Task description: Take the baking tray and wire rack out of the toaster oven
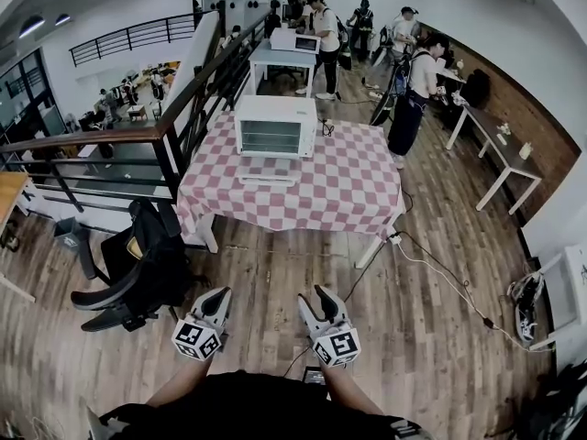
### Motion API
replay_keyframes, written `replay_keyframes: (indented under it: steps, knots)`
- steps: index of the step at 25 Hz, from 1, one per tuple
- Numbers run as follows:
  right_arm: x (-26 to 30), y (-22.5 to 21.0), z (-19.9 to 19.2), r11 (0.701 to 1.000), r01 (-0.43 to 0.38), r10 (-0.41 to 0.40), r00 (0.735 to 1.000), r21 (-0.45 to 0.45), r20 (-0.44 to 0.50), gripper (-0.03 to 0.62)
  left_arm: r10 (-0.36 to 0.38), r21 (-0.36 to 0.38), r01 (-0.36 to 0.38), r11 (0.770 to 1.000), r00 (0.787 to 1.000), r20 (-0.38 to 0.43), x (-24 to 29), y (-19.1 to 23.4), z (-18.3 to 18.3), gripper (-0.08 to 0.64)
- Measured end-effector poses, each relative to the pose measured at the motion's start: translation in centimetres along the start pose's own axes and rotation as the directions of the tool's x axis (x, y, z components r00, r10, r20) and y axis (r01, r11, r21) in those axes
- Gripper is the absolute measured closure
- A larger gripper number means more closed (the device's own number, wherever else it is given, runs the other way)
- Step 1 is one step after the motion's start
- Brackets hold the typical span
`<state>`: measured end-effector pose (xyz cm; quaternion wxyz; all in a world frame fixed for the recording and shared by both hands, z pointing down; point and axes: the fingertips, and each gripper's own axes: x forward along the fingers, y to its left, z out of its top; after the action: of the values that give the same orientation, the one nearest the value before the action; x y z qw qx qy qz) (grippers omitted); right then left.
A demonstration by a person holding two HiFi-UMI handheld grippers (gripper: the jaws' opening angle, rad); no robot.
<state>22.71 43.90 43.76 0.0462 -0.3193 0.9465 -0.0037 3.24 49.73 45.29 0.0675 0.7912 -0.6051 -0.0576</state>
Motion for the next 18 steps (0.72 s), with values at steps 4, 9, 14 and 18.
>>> replay_keyframes:
  steps: [4,9,14,18]
  knots:
    - [-1.2,-1.0,-0.7,1.0,0.003,-0.003,1.0,0.004,-0.011,0.403,0.033,-0.007,-0.032,0.999,0.999,0.005,-0.1,-0.3,-0.5,0.566]
    - [-2.9,-2.4,-0.7,1.0,0.01,-0.01,1.0,-0.001,-0.011,0.403,0.058,-0.014,-0.058,0.998,0.998,0.011,-0.8,-0.7,-0.9,0.566]
    - [-3.0,-4.3,0.8,0.999,0.024,-0.023,1.0,-0.031,0.012,0.403,0.067,0.001,-0.067,0.998,0.997,0.037,-0.5,-1.5,0.4,0.566]
    - [-2.8,-4.2,0.5,0.999,0.014,-0.014,1.0,-0.029,-0.007,0.403,0.077,-0.01,-0.077,0.997,0.997,0.029,-0.8,-0.7,0.1,0.566]
